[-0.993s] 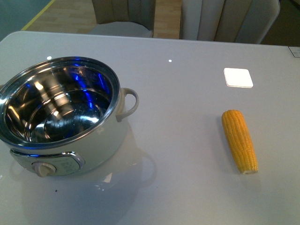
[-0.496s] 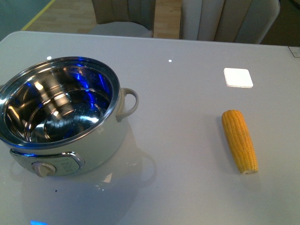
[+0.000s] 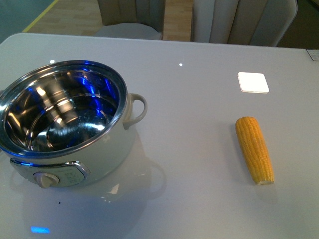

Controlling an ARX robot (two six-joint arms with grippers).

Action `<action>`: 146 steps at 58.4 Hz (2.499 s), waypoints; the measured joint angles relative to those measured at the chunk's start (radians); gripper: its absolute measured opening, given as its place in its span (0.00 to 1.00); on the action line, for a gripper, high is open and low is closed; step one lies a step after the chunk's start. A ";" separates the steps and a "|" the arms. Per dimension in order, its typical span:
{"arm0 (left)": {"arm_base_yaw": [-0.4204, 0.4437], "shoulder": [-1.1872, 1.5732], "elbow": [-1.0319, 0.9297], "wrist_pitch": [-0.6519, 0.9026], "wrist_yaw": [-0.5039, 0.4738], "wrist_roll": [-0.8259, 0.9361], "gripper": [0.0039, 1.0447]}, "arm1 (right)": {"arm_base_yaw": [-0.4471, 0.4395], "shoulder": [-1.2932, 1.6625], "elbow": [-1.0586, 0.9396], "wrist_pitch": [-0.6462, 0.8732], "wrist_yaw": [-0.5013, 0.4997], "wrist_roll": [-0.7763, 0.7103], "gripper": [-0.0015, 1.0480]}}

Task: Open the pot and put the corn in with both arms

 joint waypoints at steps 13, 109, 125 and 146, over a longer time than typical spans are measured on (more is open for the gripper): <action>-0.004 0.010 0.003 0.010 -0.003 0.008 0.42 | 0.000 0.000 0.000 0.000 0.000 0.000 0.92; -0.235 -1.368 -0.705 -0.251 0.074 -0.124 0.47 | 0.000 0.000 0.000 0.000 0.000 0.000 0.92; -0.346 -1.599 -0.861 -0.331 -0.034 -0.109 0.03 | 0.000 0.000 0.000 0.000 0.000 0.000 0.92; -0.493 -1.846 -0.979 -0.459 -0.180 -0.107 0.03 | 0.000 0.000 0.000 0.000 -0.001 0.000 0.92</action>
